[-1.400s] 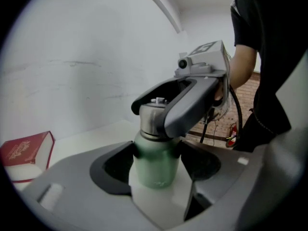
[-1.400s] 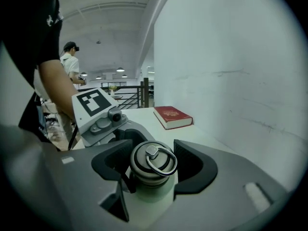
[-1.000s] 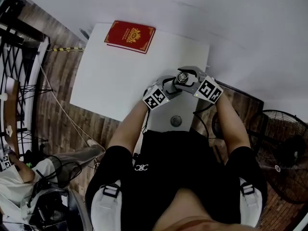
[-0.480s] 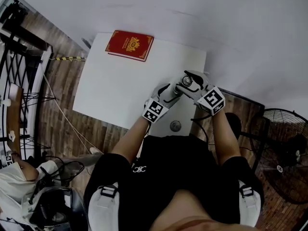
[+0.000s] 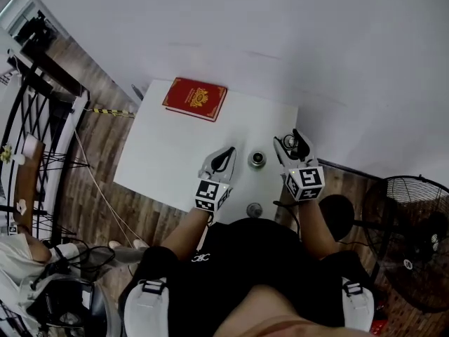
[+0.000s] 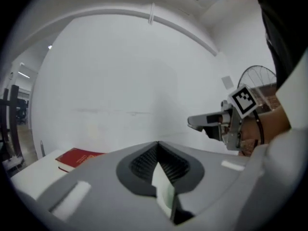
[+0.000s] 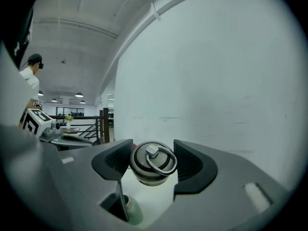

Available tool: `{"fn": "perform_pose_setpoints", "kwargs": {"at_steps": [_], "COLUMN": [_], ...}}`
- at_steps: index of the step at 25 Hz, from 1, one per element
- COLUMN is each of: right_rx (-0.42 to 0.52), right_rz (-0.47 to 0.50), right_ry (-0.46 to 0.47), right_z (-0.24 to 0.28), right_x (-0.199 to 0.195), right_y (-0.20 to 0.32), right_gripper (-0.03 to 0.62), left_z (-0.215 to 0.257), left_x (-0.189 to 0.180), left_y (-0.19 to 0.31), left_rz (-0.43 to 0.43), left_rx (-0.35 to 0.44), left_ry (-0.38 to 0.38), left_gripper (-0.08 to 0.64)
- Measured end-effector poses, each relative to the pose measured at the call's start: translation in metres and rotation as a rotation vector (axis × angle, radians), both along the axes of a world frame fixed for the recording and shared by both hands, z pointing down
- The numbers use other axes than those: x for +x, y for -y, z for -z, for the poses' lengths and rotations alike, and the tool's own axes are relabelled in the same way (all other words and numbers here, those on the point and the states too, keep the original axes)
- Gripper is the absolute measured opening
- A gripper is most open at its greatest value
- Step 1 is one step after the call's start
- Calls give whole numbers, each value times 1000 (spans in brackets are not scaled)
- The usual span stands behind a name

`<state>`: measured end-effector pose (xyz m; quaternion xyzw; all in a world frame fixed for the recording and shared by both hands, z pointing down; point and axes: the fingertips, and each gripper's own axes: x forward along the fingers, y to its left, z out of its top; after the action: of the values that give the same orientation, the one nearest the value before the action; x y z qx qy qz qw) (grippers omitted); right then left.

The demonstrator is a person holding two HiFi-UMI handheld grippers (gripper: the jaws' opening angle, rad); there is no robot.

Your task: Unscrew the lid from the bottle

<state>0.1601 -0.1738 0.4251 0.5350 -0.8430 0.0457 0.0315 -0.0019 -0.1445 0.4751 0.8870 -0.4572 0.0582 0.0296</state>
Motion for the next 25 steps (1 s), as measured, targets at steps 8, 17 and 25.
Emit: {"fn": "perform_pose_setpoints", "kwargs": {"at_steps": [8, 17, 25], "right_rx": [-25, -5, -15], "right_rz": [-153, -96, -82], "right_ry": [-10, -33, -40], "right_z": [-6, -4, -14], "right_x": [21, 10, 6], "right_y": [27, 22, 19], "right_gripper": [270, 268, 268], "left_z": [30, 38, 39], "left_x": [-29, -25, -16], "left_y": [47, 46, 41], "left_rz": [148, 145, 116], "left_rx": [32, 43, 66], "left_ry": [24, 49, 75], "left_gripper": [52, 53, 54]}}
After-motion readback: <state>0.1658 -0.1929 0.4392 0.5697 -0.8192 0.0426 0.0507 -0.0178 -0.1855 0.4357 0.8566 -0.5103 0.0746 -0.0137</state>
